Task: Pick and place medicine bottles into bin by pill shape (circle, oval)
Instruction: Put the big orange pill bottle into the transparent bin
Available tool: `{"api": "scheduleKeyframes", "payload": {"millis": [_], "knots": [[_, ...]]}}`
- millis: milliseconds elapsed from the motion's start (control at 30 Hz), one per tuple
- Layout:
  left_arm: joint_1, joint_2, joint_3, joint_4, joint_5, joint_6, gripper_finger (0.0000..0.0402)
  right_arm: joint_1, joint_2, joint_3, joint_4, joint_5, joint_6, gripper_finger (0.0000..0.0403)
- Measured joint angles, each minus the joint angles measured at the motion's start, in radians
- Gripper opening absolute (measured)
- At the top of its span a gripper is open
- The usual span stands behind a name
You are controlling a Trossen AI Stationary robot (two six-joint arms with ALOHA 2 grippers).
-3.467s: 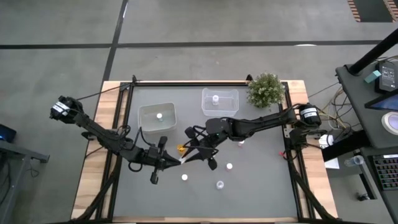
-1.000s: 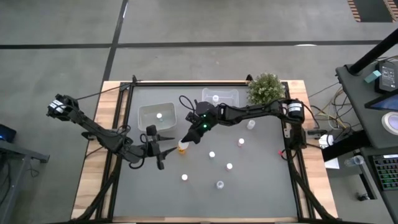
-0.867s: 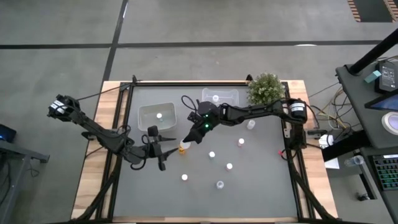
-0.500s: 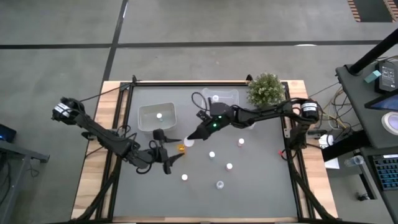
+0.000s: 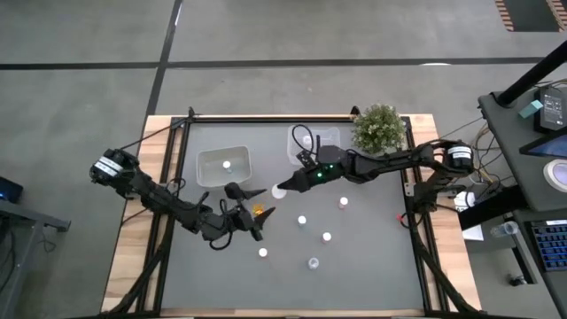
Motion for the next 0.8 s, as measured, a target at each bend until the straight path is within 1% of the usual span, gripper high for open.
{"api": "scheduleKeyframes", "payload": {"millis": [133, 300, 467, 667, 800], "knots": [[0.035, 0.04, 0.0, 0.083, 0.049, -0.036, 0.0286, 0.001, 0.004, 0.002, 0.014, 0.003, -0.007, 0.0018], [0.064, 0.081, 0.0, 0.147, 0.08, -0.044, 0.0286, 0.001, 0.006, 0.002, 0.02, 0.004, -0.007, 0.0018], [0.094, 0.093, 0.001, 0.152, 0.103, -0.112, 0.0286, 0.001, 0.006, 0.002, 0.021, 0.006, -0.01, 0.0018], [0.1, 0.092, 0.002, 0.152, 0.116, -0.115, 0.0285, 0.001, 0.006, 0.002, 0.022, 0.006, -0.012, 0.0018], [0.103, 0.093, 0.002, 0.151, 0.117, -0.115, 0.0268, 0.001, 0.006, 0.002, 0.022, 0.006, -0.016, 0.0018]]}}
